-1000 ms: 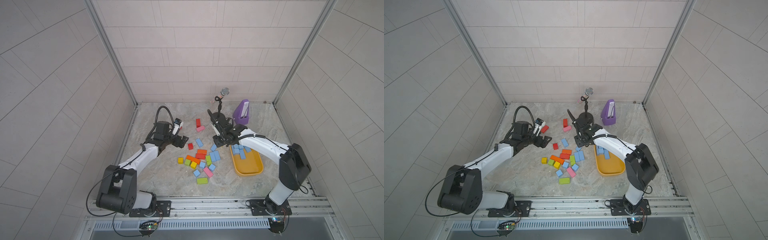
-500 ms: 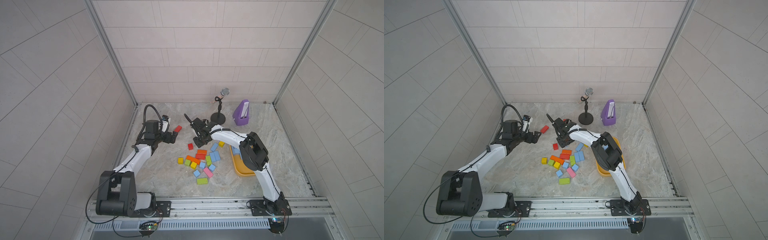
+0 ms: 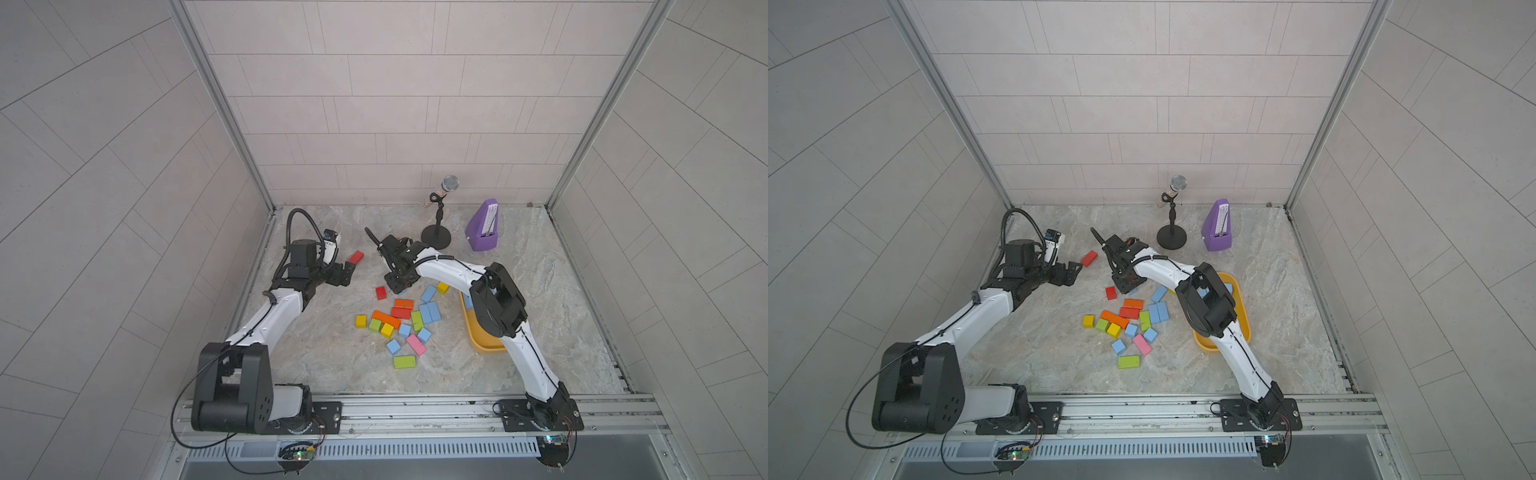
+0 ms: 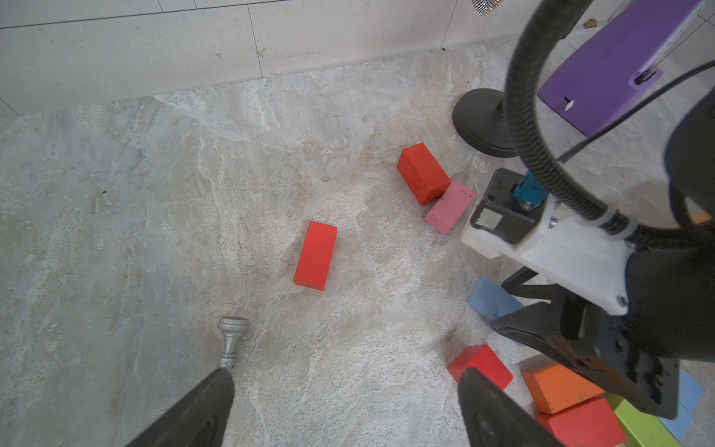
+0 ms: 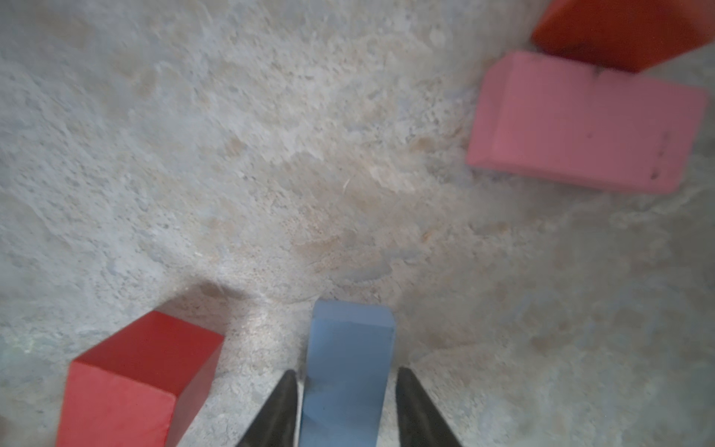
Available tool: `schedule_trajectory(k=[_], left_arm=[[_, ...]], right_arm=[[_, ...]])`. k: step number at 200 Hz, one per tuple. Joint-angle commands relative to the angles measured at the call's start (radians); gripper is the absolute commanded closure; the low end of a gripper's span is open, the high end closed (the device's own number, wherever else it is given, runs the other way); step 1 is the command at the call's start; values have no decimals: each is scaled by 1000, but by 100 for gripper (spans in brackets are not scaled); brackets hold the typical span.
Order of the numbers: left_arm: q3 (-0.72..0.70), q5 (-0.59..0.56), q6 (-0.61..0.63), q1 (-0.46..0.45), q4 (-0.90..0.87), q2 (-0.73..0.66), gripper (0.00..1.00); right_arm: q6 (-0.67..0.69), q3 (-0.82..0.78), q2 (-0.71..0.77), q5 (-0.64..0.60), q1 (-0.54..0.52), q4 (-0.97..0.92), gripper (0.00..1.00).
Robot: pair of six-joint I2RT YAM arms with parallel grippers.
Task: Pick out the blue building blocks
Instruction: Pick up the building block from the center of the board, then place the building block in the storage box.
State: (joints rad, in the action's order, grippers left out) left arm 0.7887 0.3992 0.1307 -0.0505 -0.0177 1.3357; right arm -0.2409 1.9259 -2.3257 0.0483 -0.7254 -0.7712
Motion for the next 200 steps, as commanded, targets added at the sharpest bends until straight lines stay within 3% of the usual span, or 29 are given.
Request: schedule_trajectory(k=[1, 24, 56, 118, 167, 200], left_arm=[[-7, 25, 11, 0, 28, 0, 5], [-20, 68, 26, -2, 49, 5, 5], [-35, 127, 40, -25, 71, 14, 6], [-40, 212, 66, -181, 70, 42, 8], [-19, 234, 93, -281, 36, 82, 8], [-14, 216, 112, -296, 18, 73, 8]], right_arm=[[8, 15, -29, 26, 7, -30, 68], [9, 11, -8, 27, 11, -28, 77], [11, -69, 106, 10, 14, 1, 79], [-15, -493, 533, -33, 83, 73, 81], [-60, -836, 873, -34, 272, 60, 81], [-41, -984, 985, -38, 444, 55, 81]])
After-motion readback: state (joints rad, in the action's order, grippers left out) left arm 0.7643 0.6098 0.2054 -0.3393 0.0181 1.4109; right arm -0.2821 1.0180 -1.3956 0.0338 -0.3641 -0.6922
